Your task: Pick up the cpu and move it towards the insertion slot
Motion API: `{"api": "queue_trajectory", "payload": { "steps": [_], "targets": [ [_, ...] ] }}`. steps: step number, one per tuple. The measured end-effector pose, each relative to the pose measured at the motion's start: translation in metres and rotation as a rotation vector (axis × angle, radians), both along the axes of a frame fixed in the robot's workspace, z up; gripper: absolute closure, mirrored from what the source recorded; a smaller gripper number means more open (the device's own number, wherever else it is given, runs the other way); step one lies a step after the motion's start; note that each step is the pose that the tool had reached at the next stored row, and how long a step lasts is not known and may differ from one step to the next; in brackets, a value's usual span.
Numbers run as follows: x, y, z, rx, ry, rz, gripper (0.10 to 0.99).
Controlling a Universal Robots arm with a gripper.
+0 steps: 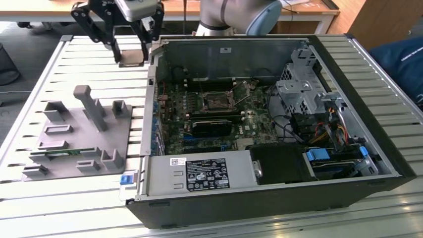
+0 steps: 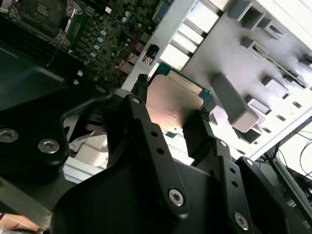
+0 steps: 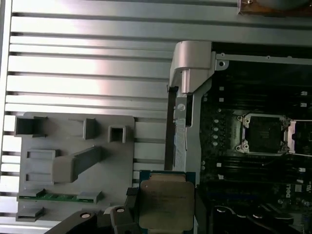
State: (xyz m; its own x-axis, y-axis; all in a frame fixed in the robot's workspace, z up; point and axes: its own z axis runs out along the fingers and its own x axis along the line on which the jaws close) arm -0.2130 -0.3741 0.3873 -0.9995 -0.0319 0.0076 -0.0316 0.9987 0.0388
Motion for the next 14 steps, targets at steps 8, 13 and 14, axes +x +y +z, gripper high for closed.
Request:
{"api": "queue_trajectory", "payload": {
  "steps": [8,13,14],
  "targets": [
    [0.0256,0.0053,0.0000,0.000,0.0000,0.000,0.541],
    [0.0377,0.0117,0.0000,0.000,-0.0001,0.000,0.541],
    [0.0403,0.0127,0.0000,0.000,-0.0001,0.000,0.541]
  ]
}}
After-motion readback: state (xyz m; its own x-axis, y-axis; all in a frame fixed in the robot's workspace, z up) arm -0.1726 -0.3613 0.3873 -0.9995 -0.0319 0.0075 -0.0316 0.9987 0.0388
